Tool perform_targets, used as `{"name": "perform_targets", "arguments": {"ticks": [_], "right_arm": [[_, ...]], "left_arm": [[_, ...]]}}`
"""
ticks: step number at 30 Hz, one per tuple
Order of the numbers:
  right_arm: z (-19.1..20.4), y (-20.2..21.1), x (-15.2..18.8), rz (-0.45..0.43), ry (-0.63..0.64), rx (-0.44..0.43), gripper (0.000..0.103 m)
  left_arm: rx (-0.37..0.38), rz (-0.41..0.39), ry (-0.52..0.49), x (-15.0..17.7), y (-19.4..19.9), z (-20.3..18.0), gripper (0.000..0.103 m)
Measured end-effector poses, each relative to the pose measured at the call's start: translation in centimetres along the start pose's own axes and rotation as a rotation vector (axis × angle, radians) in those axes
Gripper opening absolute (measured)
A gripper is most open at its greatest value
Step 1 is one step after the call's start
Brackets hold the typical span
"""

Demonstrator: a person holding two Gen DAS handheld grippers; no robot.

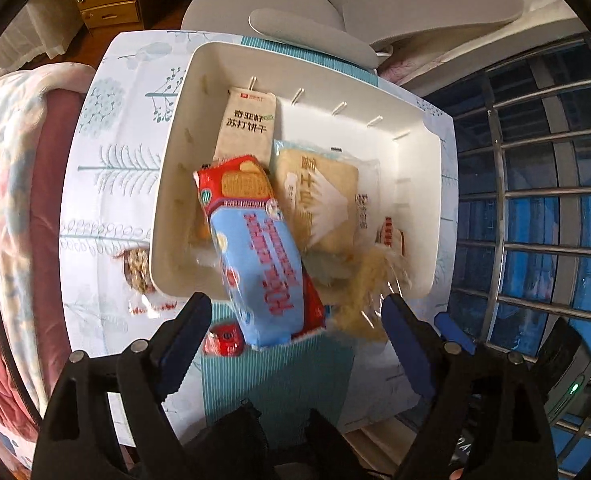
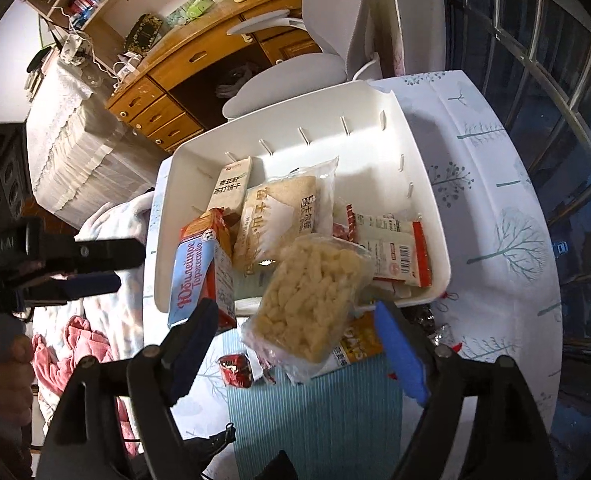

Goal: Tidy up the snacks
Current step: 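Open both tools to drop the cracker pack and puffs bag into the basket, then withdraw both tools from the basket toward the remaining snacks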

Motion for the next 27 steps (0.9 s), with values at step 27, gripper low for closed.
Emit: {"name": "perform_targets", "arguments": {"ticks": [27], "right_arm": [[-3.6,4.1,6.0,0.109,0.125,-0.143,0.083]], "left_arm": [[0.008,-0.270,0.004,17.8,4.6,-1.0,0.086]]}}
Point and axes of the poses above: each gripper's, at about its wrist camera, not at the fingertips, and y roughly against the way its jaws point, z to its left, x to its underside, the point moved 1 cm from there along -y, roughly the way its jaws point, and after that the axes turned 5 degrees about x, right-handed, at the moved point
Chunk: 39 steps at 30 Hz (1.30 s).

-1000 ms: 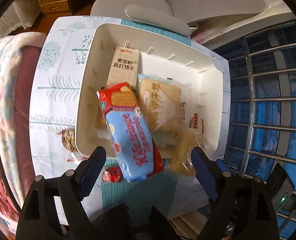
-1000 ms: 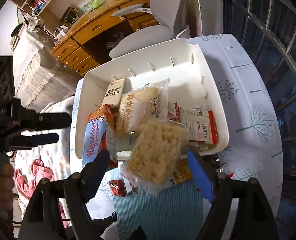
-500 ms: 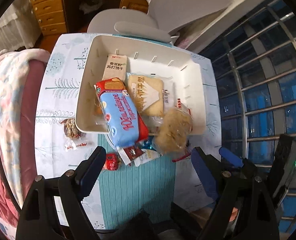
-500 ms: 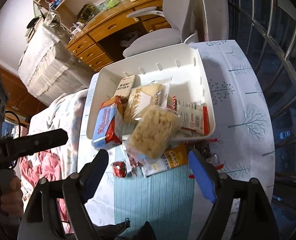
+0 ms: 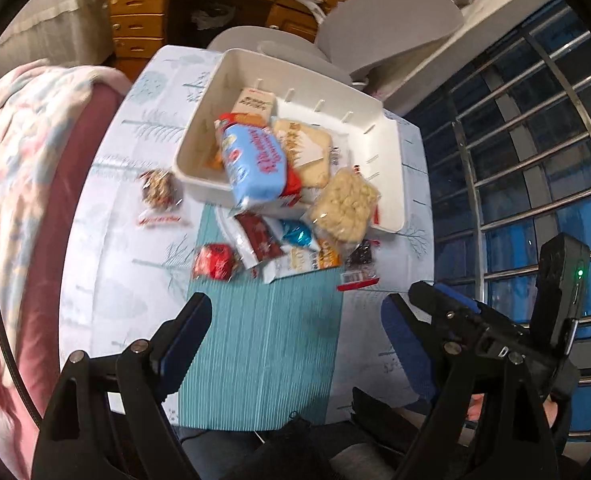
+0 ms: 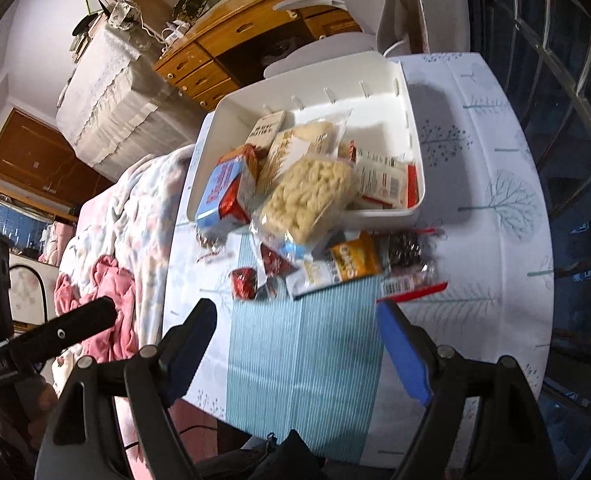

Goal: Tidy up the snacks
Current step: 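Withdraw both tools from the basket toward the remaining snacks, then move left tool to the clear nut bag while right moves to the red packet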

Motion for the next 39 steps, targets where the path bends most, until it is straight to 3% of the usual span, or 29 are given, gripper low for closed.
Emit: {"name": "perform_targets", "arguments": {"ticks": [9,17,24,34,39], "right_arm": [[0.4,-1.5,2.6,0.033,-0.041,-0.008,0.083],[1.7,-3.1,4.6,0.005,-0.158,0.025,0.083],[3.3,-4.8,6.5,-0.026,-0.259,0.090,0.083],[6.6,-6.0,9.1,-0.167,-0.370,0.171,0.083],[9.4,-6.4,10.0,-0.262,-0.364,0.222,0.083]], "left_arm": [[-0.024,-0.033,-0.017,2.6,0.4,2.6,0.086],[-0.027,0.001,-0.128,2.8,-0.2,4.9,0.086],[0.020,0.065,-0.228,2.2,0.1,7.2,0.086],[-0.014,0.115,-0.398,-0.9,-0.4,11.6,0.086],[-0.053,0.099,-0.499,-2.6,-1.1,13.5,0.086]]}}
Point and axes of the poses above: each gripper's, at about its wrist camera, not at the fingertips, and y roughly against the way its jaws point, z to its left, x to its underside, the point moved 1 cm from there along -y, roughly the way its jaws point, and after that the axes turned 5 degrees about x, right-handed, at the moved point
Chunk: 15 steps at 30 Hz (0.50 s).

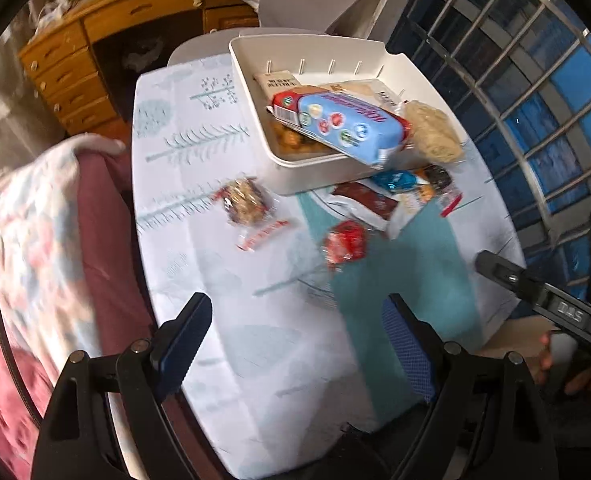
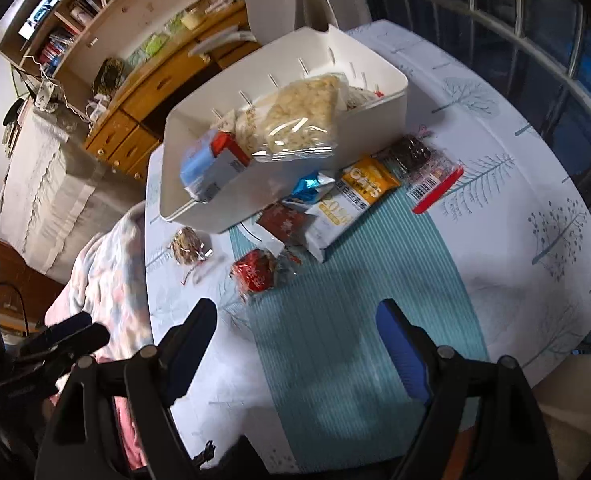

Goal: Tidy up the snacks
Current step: 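Move left tool to the clear nut bag while right moves to the red packet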

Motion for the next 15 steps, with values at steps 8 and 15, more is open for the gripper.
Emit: {"name": "perform_targets", "arguments": {"ticks": [8,15], "right_arm": [[4.2,-0.3,1.5,-0.085,0.126,0.028,0.083],[7.2,-2.8,1.5,-0.107,0.272,0.048,0.083]], "left_arm": [[-0.055,-0.042,-0.106,-1.6,-1.7,2.7,0.086],[-0.048,-0.049,-0.088,-3.8,-4.8,3.9,0.086]]}}
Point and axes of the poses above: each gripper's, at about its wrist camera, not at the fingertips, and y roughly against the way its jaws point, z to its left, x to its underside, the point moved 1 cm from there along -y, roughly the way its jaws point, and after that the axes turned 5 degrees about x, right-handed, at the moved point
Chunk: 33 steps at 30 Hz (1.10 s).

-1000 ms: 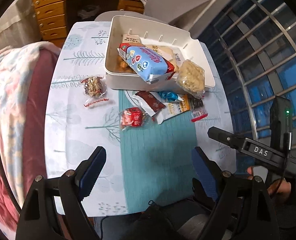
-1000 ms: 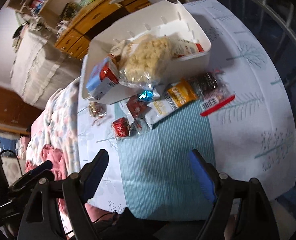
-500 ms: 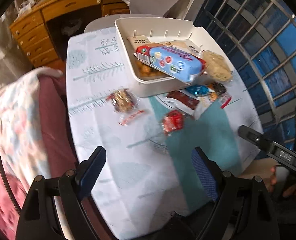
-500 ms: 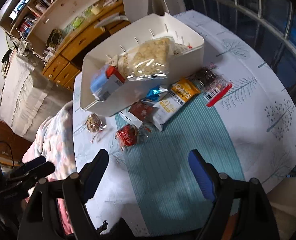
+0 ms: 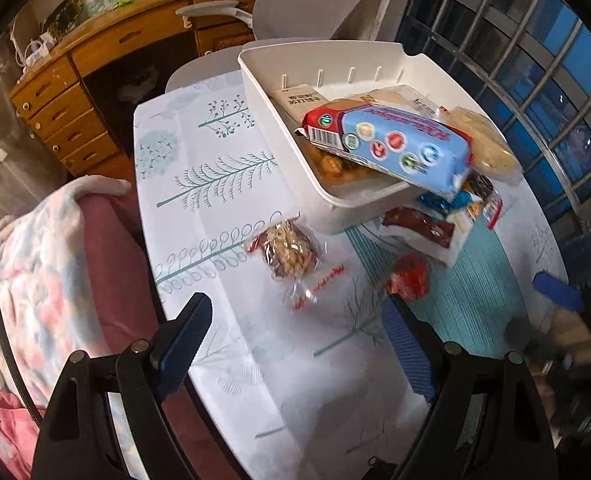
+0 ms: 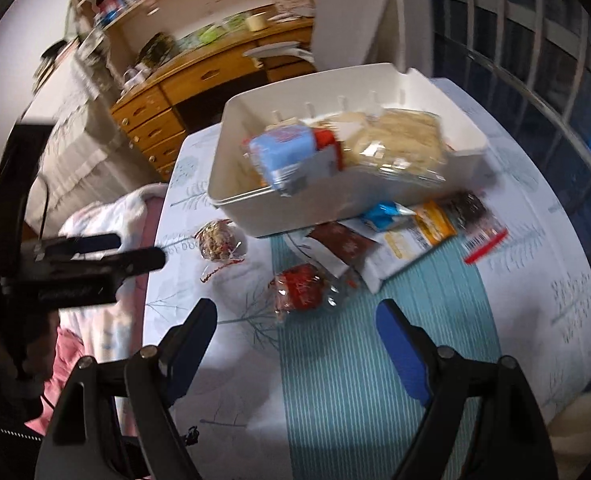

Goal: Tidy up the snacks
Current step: 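Move left tool to the clear nut bag while right moves to the red packet, then grasp the clear nut bag with left tool while right grasps the red packet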

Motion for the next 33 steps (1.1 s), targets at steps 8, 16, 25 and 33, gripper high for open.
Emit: {"name": "perform_targets", "arguments": {"ticks": [8,16,25,33], "right_arm": [[0.9,-5.4,0.5,0.073,0.044,-0.005,0.083],[0.7,-9.8,0.5,0.112,0.059,0.029,0.082],[1.2,-12.0,0.2,0.154,0.093,0.055,0.082],[2.4,-12.8,-0.2,0.151,0.151,0.116,0.075]], "left_arm": [[-0.019,0.010,0.078,-1.9,-5.0,1.2,0.086],[-0.033,0.061,0.179,-2.5,-9.9,3.0,0.086],[-0.033,0.110,0.220,-2.6,-13.0,3.7,0.086],[-0.031,0.084,0.198,-2.9,-13.2,3.7,0.073]]}}
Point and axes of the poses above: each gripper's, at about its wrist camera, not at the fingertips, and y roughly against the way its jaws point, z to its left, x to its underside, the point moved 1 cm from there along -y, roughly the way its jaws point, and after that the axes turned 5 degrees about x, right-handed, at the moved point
